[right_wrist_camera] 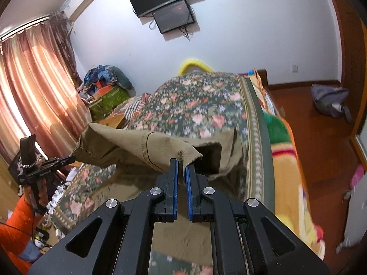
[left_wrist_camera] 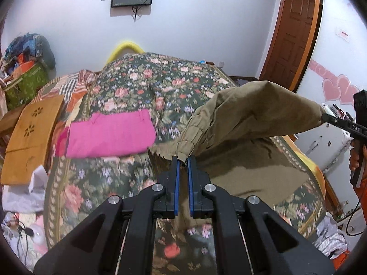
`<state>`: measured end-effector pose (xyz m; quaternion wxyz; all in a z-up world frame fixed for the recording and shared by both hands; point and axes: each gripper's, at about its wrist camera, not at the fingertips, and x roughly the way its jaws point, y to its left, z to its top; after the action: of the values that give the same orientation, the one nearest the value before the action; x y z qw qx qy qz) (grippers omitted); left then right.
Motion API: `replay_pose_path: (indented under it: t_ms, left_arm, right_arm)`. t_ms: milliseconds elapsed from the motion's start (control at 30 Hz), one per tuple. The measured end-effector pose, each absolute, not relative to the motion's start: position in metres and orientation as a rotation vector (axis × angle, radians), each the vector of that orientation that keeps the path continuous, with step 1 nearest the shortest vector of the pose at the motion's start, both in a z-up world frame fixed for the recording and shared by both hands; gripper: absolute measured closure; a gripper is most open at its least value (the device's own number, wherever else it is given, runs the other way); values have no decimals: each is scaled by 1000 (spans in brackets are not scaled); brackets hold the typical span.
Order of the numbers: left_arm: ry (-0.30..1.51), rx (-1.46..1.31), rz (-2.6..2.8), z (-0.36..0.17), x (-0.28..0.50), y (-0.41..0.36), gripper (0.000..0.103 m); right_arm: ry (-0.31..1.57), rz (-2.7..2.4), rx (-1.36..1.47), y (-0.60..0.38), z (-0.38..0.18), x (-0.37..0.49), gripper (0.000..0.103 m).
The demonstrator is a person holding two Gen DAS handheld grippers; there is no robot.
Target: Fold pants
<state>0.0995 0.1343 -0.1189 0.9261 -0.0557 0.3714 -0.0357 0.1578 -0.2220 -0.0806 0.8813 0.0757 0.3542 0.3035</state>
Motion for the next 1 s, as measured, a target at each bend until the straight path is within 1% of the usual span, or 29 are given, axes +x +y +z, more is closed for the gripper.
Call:
replay_pose_path:
  t_ms: [467, 700, 800, 933, 1000]
  left_arm:
    - [848, -185, -46, -168, 54, 139, 98]
    - [850, -176, -30, -164, 52, 137, 98]
    - [826, -148, -35, -152, 56, 129, 98]
    - [805, -140, -61, -140, 67, 117, 97]
    - [823, -151, -77, -140, 77, 110, 95]
  right_arm:
    - [868, 568, 193, -238, -141, 112, 97]
    - [942, 482, 97, -241, -165, 102, 96]
    - [953, 434, 62, -247, -164, 98, 96]
    - [931, 400, 58, -253, -149, 97, 96]
    - [896, 405, 58, -250, -137, 97, 94]
